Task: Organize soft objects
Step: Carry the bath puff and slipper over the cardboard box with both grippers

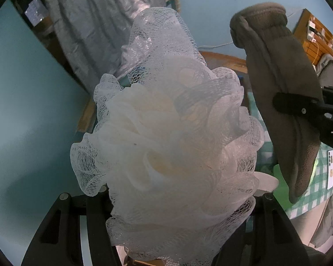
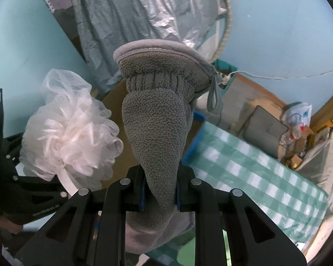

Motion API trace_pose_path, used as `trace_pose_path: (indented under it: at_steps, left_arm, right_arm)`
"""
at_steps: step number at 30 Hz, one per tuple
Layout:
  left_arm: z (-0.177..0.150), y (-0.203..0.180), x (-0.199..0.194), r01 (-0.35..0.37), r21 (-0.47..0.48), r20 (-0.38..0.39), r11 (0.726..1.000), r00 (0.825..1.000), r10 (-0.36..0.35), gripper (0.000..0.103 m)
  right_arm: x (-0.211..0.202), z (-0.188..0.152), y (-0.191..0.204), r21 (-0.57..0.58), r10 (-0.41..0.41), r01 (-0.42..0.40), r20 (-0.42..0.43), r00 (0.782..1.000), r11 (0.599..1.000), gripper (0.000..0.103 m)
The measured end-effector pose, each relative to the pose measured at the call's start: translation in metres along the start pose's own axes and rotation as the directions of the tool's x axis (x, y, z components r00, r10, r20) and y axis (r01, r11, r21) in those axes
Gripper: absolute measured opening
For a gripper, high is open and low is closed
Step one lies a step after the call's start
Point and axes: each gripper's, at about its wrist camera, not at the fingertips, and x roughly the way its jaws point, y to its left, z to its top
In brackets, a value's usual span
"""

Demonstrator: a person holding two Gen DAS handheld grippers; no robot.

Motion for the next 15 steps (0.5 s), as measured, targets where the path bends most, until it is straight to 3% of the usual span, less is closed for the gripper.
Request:
trace_pose_path:
  at_steps: [15]
  left_arm:
    - [-0.001, 0.016, 0.043, 0.019, -0.005, -0.086, 1.000, 0.996, -0.019, 0.061]
  right_arm:
    - [0.062, 0.018, 0.028, -0.019, 0.023, -0.024, -0.090, 0.996, 1.000, 0.017]
